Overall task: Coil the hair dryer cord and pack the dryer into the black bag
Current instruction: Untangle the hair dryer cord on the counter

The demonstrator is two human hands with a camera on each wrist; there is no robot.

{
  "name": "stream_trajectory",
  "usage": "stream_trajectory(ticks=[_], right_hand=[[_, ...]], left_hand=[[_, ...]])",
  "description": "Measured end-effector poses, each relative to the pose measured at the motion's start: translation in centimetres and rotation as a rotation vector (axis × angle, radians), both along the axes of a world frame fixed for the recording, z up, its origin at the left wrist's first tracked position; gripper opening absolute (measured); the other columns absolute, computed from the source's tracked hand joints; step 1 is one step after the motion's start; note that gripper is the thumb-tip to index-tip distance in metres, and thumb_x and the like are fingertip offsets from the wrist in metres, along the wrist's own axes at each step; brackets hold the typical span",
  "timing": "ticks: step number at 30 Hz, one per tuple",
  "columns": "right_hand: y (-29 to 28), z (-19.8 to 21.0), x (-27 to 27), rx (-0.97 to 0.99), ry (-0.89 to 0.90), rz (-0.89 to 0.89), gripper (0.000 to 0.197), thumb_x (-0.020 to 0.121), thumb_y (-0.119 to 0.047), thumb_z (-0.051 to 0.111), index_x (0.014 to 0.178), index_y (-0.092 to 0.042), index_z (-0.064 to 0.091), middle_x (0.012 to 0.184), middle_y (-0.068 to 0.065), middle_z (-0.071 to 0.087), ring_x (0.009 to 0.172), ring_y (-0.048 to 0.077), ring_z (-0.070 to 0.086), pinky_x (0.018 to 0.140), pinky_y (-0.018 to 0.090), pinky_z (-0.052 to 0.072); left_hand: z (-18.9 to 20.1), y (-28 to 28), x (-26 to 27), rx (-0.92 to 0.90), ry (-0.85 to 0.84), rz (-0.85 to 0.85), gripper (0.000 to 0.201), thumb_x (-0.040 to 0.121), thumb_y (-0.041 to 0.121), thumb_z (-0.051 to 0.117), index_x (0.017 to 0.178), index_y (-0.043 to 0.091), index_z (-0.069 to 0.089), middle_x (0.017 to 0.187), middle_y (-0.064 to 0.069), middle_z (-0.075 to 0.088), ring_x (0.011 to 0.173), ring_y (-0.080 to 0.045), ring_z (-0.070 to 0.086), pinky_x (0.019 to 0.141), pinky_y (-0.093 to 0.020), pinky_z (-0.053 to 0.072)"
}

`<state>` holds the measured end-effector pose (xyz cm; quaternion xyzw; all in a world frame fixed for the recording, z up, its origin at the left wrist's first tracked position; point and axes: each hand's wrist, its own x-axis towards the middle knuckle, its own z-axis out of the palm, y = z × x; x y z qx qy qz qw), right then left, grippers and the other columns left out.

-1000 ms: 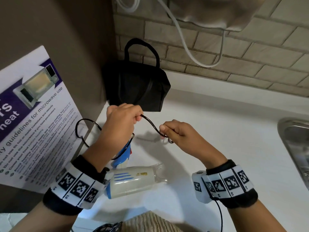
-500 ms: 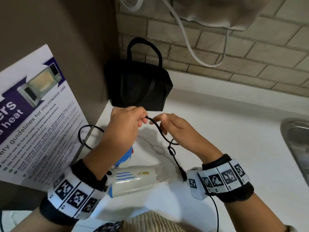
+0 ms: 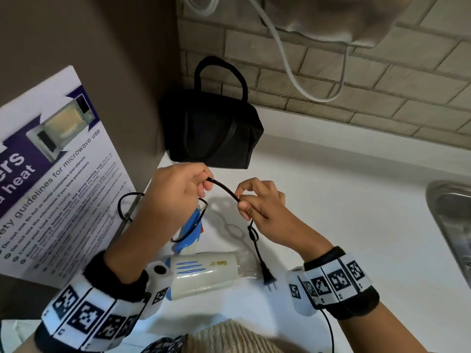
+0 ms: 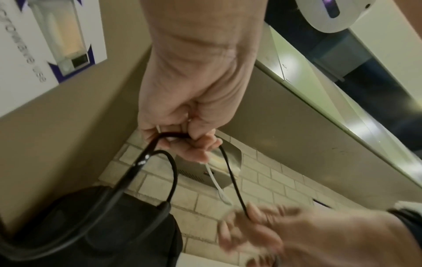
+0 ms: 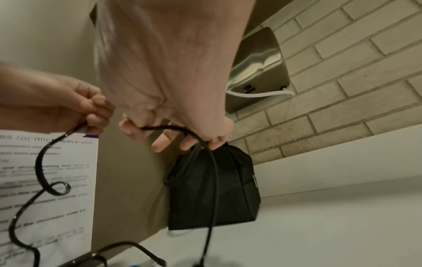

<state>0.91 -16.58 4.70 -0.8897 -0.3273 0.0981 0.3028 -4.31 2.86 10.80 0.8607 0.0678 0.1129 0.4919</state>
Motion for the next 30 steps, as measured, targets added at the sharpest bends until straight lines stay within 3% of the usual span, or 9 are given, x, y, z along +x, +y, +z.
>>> stream_trajectory(ticks=[4, 7, 9, 15, 19, 23, 26, 28, 30], right_hand=[[-1.0, -2.2, 0.6, -0.034, 0.001, -0.034, 0.034, 0.094, -0.046, 0.029, 0.062, -0.04, 0.036, 0.086, -0.027, 0.046, 0.099, 0.004, 0.031, 0.088, 0.031, 0.02], [-1.4, -3.6, 1.0, -0.019, 0.007, -0.06, 0.031, 0.093, -0.04, 0.028, 0.065, -0.037, 0.039, 0.072, -0.023, 0.047, 0.094, -0.006, 0.033, 0.092, 0.033, 0.023], [-1.6, -4.1, 1.4, -0.01, 0.022, -0.093, 0.03, 0.091, -0.034, 0.029, 0.063, -0.035, 0.04, 0.069, -0.02, 0.048, 0.093, -0.007, 0.036, 0.093, 0.033, 0.024], [-2.7, -3.5, 2.3, -0.011, 0.024, -0.171, 0.044, 0.094, -0.012, 0.041, 0.056, -0.035, 0.043, 0.057, -0.016, 0.053, 0.081, 0.0, 0.047, 0.094, 0.043, 0.036], [-2.2, -1.9, 2.1, -0.026, -0.053, -0.181, 0.037, 0.087, -0.009, 0.04, 0.058, -0.031, 0.045, 0.053, -0.007, 0.051, 0.066, 0.007, 0.048, 0.088, 0.039, 0.038], [-0.9, -0.8, 1.2, -0.107, -0.151, -0.151, 0.035, 0.081, 0.001, 0.041, 0.064, -0.029, 0.047, 0.063, -0.006, 0.057, 0.075, 0.007, 0.044, 0.088, 0.027, 0.024], [-0.2, 0.2, 0.6, -0.126, -0.214, -0.177, 0.032, 0.076, 0.001, 0.041, 0.063, -0.028, 0.046, 0.064, -0.008, 0.06, 0.076, 0.013, 0.045, 0.085, 0.028, 0.024], [0.1, 0.6, 0.2, -0.146, -0.265, -0.177, 0.024, 0.078, -0.013, 0.035, 0.062, -0.028, 0.046, 0.06, -0.012, 0.057, 0.076, 0.014, 0.044, 0.085, 0.031, 0.026], [0.1, 0.8, -0.1, -0.162, -0.292, -0.164, 0.023, 0.078, -0.022, 0.034, 0.061, -0.027, 0.049, 0.056, -0.016, 0.049, 0.078, 0.014, 0.044, 0.085, 0.034, 0.027]], left_hand=[[1.1, 1.6, -0.3, 0.016, -0.094, 0.027, 0.04, 0.094, -0.003, 0.043, 0.069, 0.024, 0.06, 0.058, 0.006, 0.06, 0.063, 0.004, 0.056, 0.057, -0.001, 0.039], [1.2, 2.9, -0.5, 0.016, -0.107, 0.029, 0.041, 0.097, 0.006, 0.043, 0.069, 0.033, 0.058, 0.06, 0.021, 0.062, 0.067, -0.015, 0.059, 0.054, -0.007, 0.04], [0.7, 3.6, -0.3, 0.021, -0.123, 0.039, 0.04, 0.097, 0.008, 0.042, 0.07, 0.033, 0.058, 0.061, 0.016, 0.061, 0.069, -0.025, 0.057, 0.056, -0.009, 0.039], [-2.1, 4.7, 0.6, 0.252, 0.0, 0.132, 0.029, 0.096, 0.002, 0.042, 0.084, 0.017, 0.063, 0.076, 0.003, 0.064, 0.08, -0.016, 0.059, 0.066, -0.005, 0.032], [-3.6, 3.0, 1.2, 0.793, 0.105, 0.029, 0.048, 0.085, -0.003, 0.047, 0.118, 0.031, 0.057, 0.112, 0.011, 0.064, 0.108, -0.016, 0.053, 0.084, -0.033, 0.029], [-4.1, -0.3, 1.0, 0.876, 0.128, -0.083, 0.048, 0.089, 0.019, 0.034, 0.135, 0.015, 0.047, 0.13, -0.003, 0.058, 0.125, -0.03, 0.046, 0.099, -0.049, 0.02], [-5.1, -1.8, 1.0, 1.016, 0.043, -0.189, 0.051, 0.081, 0.027, 0.052, 0.129, 0.011, 0.054, 0.132, -0.006, 0.058, 0.126, -0.035, 0.05, 0.1, -0.054, 0.02], [-4.9, -2.9, 1.3, 0.95, 0.014, -0.341, 0.025, 0.081, 0.014, 0.051, 0.103, 0.016, 0.062, 0.109, 0.0, 0.068, 0.121, -0.029, 0.055, 0.104, -0.05, 0.012], [-4.4, -3.7, 1.6, 0.864, 0.041, -0.413, 0.02, 0.08, 0.005, 0.049, 0.081, 0.024, 0.054, 0.084, 0.007, 0.066, 0.106, -0.017, 0.059, 0.107, -0.04, 0.003]])
